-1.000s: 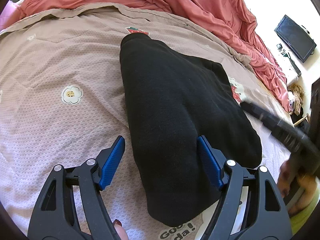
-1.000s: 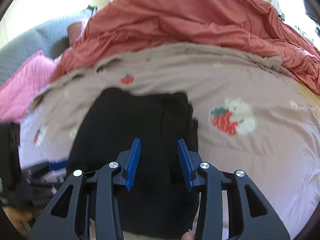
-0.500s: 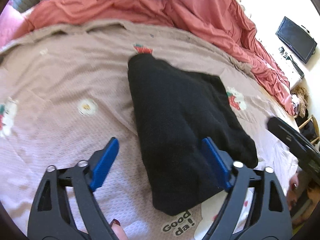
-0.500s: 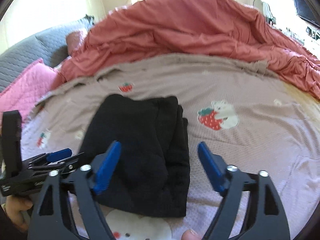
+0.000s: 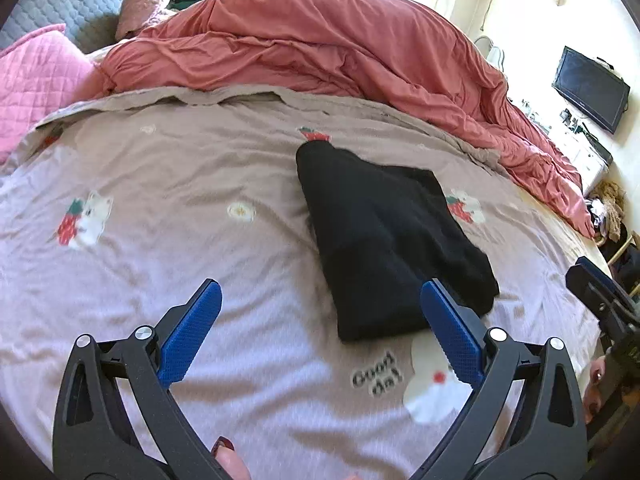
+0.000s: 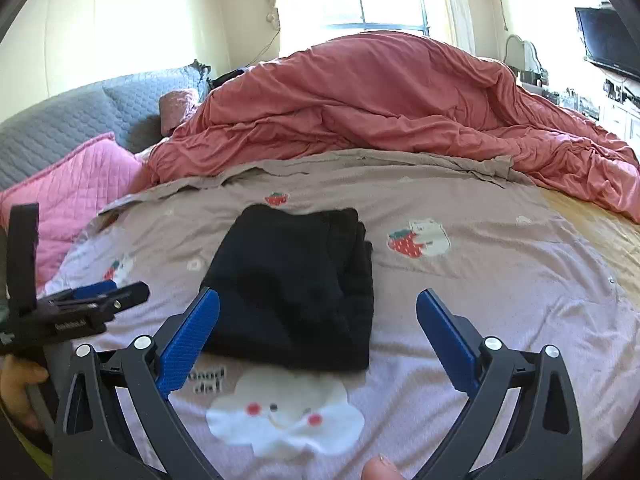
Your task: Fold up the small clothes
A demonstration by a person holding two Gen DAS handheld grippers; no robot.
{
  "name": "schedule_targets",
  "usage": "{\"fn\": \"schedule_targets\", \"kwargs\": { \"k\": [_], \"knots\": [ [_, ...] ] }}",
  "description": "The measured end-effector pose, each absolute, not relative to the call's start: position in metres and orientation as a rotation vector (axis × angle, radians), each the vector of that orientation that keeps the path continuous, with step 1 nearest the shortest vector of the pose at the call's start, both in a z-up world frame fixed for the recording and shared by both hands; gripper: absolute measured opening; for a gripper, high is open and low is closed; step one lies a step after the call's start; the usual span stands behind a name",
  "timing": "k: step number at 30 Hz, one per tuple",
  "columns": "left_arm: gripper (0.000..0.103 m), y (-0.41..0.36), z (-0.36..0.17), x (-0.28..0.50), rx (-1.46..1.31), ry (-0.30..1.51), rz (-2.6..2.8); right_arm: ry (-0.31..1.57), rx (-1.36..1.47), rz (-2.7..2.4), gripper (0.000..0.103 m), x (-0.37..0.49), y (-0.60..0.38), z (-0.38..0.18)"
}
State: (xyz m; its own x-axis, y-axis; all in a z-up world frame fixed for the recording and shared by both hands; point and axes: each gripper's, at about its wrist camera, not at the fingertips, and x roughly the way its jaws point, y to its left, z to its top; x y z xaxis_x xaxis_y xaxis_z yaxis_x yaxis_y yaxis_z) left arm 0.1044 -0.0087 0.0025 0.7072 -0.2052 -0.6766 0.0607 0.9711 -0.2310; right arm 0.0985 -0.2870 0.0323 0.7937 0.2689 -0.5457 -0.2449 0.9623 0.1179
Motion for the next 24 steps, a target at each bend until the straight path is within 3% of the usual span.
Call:
{"fn": "schedule_targets", "kwargs": {
  "k": [13,24],
  "knots": [
    [0.094,-0.008,-0.034,0.066,-0.175,0.875,-0.13,0.734,0.037,0.253,0.098,0.066,-0.288,-0.016],
    [0.094,-0.004,-0.037,0.061,-0.203,0.894,-0.14,0.751,0.034,0.222,0.098,0.066,-0.288,-0.017]
  ]
}}
